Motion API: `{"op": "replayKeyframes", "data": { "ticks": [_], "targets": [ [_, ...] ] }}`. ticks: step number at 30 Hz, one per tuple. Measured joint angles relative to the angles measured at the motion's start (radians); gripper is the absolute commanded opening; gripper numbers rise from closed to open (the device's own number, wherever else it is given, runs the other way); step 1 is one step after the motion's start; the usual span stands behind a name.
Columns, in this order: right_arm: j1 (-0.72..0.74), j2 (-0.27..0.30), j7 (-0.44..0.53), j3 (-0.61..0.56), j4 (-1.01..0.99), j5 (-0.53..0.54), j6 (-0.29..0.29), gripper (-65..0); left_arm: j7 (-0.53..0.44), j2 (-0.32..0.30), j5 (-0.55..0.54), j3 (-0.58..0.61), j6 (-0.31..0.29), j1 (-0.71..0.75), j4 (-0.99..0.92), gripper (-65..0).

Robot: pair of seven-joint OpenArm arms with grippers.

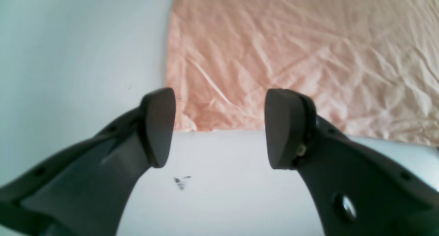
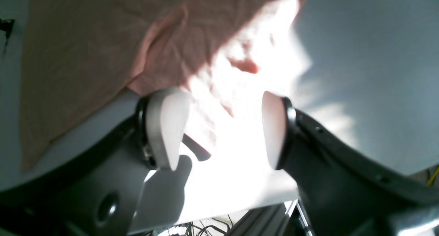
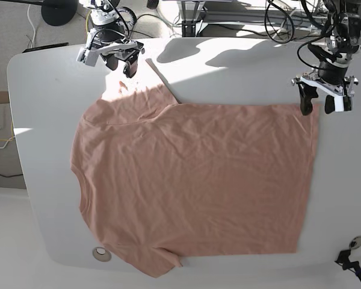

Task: Fold the T-shirt properly
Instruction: 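Lower both grippers to the shirt's shoulder corners near the collar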

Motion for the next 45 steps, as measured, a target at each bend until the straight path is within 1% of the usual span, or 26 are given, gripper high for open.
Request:
{"op": "replayKeyframes", "data": {
  "ticks": [2, 4, 6, 10, 15, 17, 20, 22, 23, 25, 32, 34, 36, 37, 40, 41, 45],
  "targets": [
    [-0.001, 0.003, -0.058, 0.03, 0.0, 0.078, 0.003, -29.5, 0.049, 0.002, -0.006, 0.003, -0.009, -0.023, -0.002, -26.5],
    [-0.003, 0.0, -0.074, 0.057, 0.0, 0.14, 0.0, -29.5, 0.048, 0.004, -0.008, 0.005, -0.009, -0.044, -0.001, -26.7],
    [-0.003, 0.0, -0.13, 0.074, 0.0, 0.198, 0.0, -29.5, 0.048, 0.001, -0.008, 0.004, -0.008, -0.05, -0.001, -26.7],
    [-0.007, -0.002, -0.197, 0.095, -0.001, 0.246, 0.0, -29.5, 0.053, 0.002, -0.007, 0.004, -0.008, -0.043, -0.001, -26.7],
    [0.001, -0.005, -0.196, 0.093, -0.056, 0.282, 0.005, -29.5, 0.053, 0.002, -0.006, 0.003, -0.008, -0.047, -0.001, -26.7],
    [0.01, -0.005, -0.19, 0.093, -0.076, 0.295, 0.02, -29.5, 0.053, 0.002, -0.005, 0.003, -0.008, -0.047, -0.001, -26.7],
    [0.035, -0.006, -0.181, 0.089, -0.103, 0.312, 0.026, -29.5, 0.052, 0.002, 0.048, 0.003, -0.008, -0.046, -0.001, -26.7],
    [0.054, -0.005, -0.167, 0.066, -0.124, 0.322, 0.029, -29.5, 0.053, 0.002, 0.05, 0.003, -0.008, -0.046, -0.001, -26.7],
    [0.062, -0.003, -0.166, 0.056, -0.137, 0.351, 0.033, -29.5, 0.053, 0.002, 0.05, 0.003, -0.008, -0.045, -0.001, -26.7],
    [0.081, -0.004, -0.167, 0.05, -0.155, 0.365, 0.04, -29.5, 0.052, 0.002, 0.05, 0.003, -0.008, -0.044, -0.001, -26.7],
    [0.137, -0.005, -0.17, 0.035, -0.209, 0.378, 0.057, -29.5, 0.052, 0.002, 0.054, 0.003, -0.008, -0.043, -0.001, -26.7],
    [0.143, -0.005, -0.171, 0.035, -0.214, 0.385, 0.06, -30.4, 0.052, 0.002, 0.053, 0.003, -0.008, -0.044, -0.001, -26.7],
    [0.143, -0.005, -0.17, 0.032, -0.214, 0.384, 0.06, -36.0, 0.052, 0.002, 0.054, 0.003, -0.008, -0.044, -0.001, -26.7],
    [0.145, -0.005, -0.169, 0.032, -0.214, 0.383, 0.054, -40.7, 0.052, 0.002, 0.054, 0.003, -0.008, -0.044, -0.001, -26.7],
    [0.145, -0.005, -0.171, 0.032, -0.222, 0.365, 0.041, -60.0, 0.052, 0.002, 0.054, 0.003, -0.008, -0.045, -0.001, -26.5],
    [0.144, -0.005, -0.174, 0.032, -0.223, 0.36, 0.033, -65.0, 0.053, 0.002, 0.054, 0.003, -0.008, -0.047, -0.001, -26.5],
    [0.143, -0.003, -0.175, 0.031, -0.227, 0.357, 0.026, -65.0, 0.051, 0.002, 0.053, 0.003, -0.01, -0.089, -0.011, -26.1]
  ]
}}
